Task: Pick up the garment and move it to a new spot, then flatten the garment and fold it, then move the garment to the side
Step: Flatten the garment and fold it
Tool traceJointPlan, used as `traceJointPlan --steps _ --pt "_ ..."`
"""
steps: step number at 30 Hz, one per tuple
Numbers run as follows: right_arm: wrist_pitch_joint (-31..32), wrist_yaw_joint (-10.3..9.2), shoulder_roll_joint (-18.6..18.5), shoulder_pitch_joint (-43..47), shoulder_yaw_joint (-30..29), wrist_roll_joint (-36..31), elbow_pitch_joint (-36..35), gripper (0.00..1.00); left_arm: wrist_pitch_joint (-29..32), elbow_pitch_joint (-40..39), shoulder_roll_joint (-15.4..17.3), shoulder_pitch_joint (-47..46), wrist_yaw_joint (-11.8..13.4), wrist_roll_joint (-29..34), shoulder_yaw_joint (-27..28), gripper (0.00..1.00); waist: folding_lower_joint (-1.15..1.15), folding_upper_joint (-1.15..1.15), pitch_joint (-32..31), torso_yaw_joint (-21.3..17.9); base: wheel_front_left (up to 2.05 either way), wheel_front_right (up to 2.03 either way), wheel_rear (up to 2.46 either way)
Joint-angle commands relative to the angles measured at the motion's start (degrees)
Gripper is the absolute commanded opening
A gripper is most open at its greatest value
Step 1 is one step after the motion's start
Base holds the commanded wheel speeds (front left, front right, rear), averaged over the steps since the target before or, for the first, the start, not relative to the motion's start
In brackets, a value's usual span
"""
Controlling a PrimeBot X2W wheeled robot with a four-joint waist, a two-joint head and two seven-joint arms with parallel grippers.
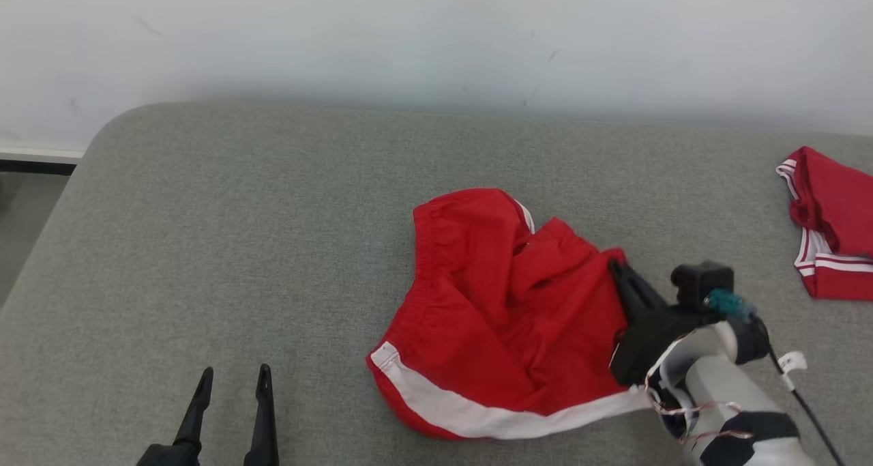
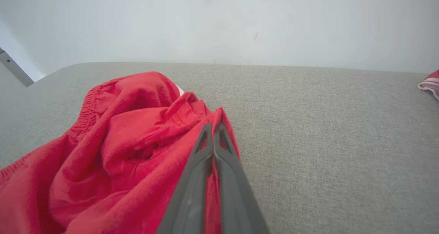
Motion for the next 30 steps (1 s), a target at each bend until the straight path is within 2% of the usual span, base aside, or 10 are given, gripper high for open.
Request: traceJointPlan --steps 1,4,5,6,11,15,19,25,30 --pt "-0.47 -0.16 -0.53 -1.18 -0.18 0.55 0.74 0.0 -0.17 0.25 -0.08 -0.7 -0.04 -0.15 -0.21 1.0 0.0 0.0 0.0 0.28 0.0 0.0 0.0" --pt "-0.11 -0.16 -0.86 -2.84 0.07 0.98 3.64 0.0 -0.18 0.62 -0.09 -0.74 -0.04 -0.36 -0.76 1.0 0.0 0.0 -0.03 0.66 0.0 0.0 0.0" --pt "0.09 -0.16 -0.96 -3.3 0.19 0.78 4.74 0.3 -0.17 0.75 -0.09 -0.71 0.02 -0.41 -0.93 1.0 0.0 0.0 -0.07 0.74 0.0 0.0 0.0" --pt "-0.16 -0.16 -0.96 -3.87 0.37 0.67 5.6 0.98 -0.17 0.84 -0.09 -0.72 0.07 -0.47 -1.18 1.0 0.0 0.0 -0.14 0.8 0.0 0.0 0.0" --pt "-3.11 -0.16 -1.33 -4.79 0.21 0.74 7.02 1.0 -0.18 0.99 -0.08 -0.06 0.35 -0.55 -1.16 1.0 0.0 0.0 -0.85 0.18 0.0 0.0 0.0" --pt "-4.45 -0.16 -1.87 -3.86 -0.57 0.26 4.34 1.0 -0.18 0.82 -0.08 0.63 0.15 0.14 -0.44 1.0 0.0 0.0 -1.63 -0.96 0.0 0.0 0.0" --pt "-4.56 -0.16 -2.48 -0.6 -3.85 -1.15 -4.02 1.0 -0.17 0.45 -0.08 1.01 -0.04 0.71 0.56 1.0 0.0 0.0 -2.24 -2.33 0.0 0.0 0.0" --pt "-4.6 -0.16 -0.94 8.46 -9.0 -4.4 -17.7 1.0 -0.17 -0.02 -0.08 1.83 -0.34 1.14 1.52 1.0 0.0 0.0 -3.24 -4.25 0.0 0.0 0.0" --pt "-4.6 -0.16 -0.01 14.38 -11.3 -5.89 -24.28 1.0 -0.18 -0.31 -0.08 1.98 -0.45 1.47 1.73 1.0 0.0 0.0 -3.67 -5.25 0.0 0.0 0.0"
